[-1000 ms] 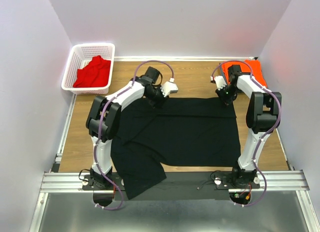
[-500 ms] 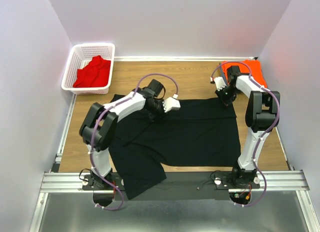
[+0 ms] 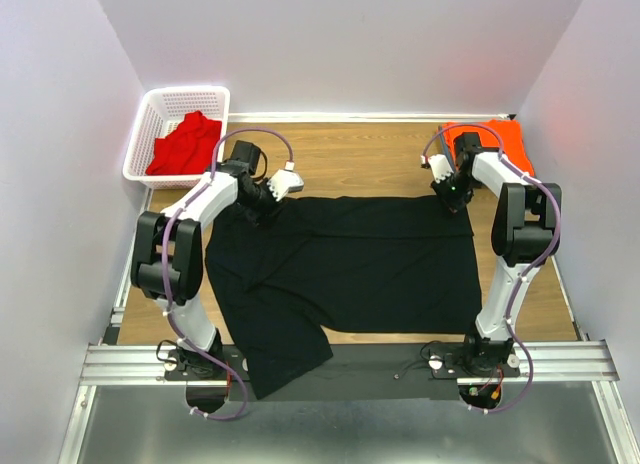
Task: Fold and stack the t-shirts
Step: Fold the flattened tshirt in 1/3 of the way
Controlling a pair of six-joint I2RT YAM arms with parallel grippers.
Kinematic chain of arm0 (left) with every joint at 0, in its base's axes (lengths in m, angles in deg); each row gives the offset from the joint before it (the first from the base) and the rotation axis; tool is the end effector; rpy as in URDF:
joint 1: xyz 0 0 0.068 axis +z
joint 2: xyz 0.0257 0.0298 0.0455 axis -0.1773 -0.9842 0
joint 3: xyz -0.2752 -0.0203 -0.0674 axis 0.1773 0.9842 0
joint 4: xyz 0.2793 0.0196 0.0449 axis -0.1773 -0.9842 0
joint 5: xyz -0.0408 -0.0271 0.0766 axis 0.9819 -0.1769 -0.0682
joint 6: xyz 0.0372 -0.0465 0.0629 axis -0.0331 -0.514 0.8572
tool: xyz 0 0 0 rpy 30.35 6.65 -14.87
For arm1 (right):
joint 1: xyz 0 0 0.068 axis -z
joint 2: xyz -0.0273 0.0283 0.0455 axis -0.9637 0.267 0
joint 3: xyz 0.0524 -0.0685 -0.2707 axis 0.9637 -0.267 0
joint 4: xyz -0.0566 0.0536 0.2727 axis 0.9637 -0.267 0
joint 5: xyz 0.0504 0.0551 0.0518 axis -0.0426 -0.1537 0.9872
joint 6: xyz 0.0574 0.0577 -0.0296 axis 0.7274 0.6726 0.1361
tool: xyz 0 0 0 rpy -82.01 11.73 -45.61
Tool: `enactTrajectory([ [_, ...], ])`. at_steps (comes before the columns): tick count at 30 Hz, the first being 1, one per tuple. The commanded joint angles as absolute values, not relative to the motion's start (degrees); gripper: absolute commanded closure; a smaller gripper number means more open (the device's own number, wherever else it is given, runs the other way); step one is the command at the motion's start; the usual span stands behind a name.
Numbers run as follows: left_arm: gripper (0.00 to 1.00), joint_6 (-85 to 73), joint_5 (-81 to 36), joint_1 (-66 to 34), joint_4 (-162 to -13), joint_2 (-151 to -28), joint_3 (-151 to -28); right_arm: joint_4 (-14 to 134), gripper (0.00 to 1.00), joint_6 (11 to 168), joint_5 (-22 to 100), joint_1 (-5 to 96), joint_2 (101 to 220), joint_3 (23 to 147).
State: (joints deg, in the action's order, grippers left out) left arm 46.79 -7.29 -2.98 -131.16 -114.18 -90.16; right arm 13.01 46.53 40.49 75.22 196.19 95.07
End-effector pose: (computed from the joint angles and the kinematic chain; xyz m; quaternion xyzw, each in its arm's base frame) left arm 0.3685 -0.1177 0.1807 0.4744 0.8387 -0.1508 0.2211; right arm 0.4348 0.0068 0.1237 -0.3117 0.9420 0.0439 0.1161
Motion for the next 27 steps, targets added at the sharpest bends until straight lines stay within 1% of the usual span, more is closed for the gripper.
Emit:
enactTrajectory([
  [1,0.48,49.9,-7.7,-3.8,-133.0,-117.2,-89.9,13.6,0.91,46.5,38.5,75.0,194.4,93.8],
  [8,0.46,50.9,-7.9,-3.8,-132.2,-120.5,-89.6,13.6,0.91,46.2,38.0,75.1,194.3,93.5],
  [12,0.48,51.5,-7.5,-3.7,-132.8,-121.3,-89.9,13.6,0.91,46.2,37.9,75.1,194.6,93.6],
  [13,0.52,51.8,-7.4,-3.8,-133.1,-121.3,-89.9,13.6,0.91,46.2,37.7,75.1,194.6,93.7],
  [14,0.54,52.6,-6.7,-3.8,-134.1,-121.0,-89.9,13.6,0.91,46.2,37.7,75.1,194.8,93.6],
  [17,0.68,53.5,-5.6,-3.9,-135.3,-120.0,-89.6,13.5,0.91,46.2,37.6,75.1,195.0,93.6],
  [18,0.77,53.6,-5.5,-3.9,-135.4,-119.5,-89.6,13.5,0.92,46.2,37.6,75.1,195.2,93.8],
  [21,0.89,54.0,-4.4,-4.1,-136.7,-118.2,-89.7,13.6,0.91,46.2,37.6,75.1,195.4,94.1],
  [23,0.94,54.2,-3.9,-4.3,-137.4,-117.6,-89.9,13.6,0.91,46.2,37.6,75.1,195.4,94.1],
  [24,1.00,54.2,-3.6,-4.6,-137.9,-116.6,-89.8,13.5,0.92,46.2,37.6,75.1,195.4,94.1],
  [27,1.00,54.2,-3.5,-5.4,-138.3,-115.2,-89.4,13.5,0.92,46.2,37.5,75.1,195.3,94.0],
])
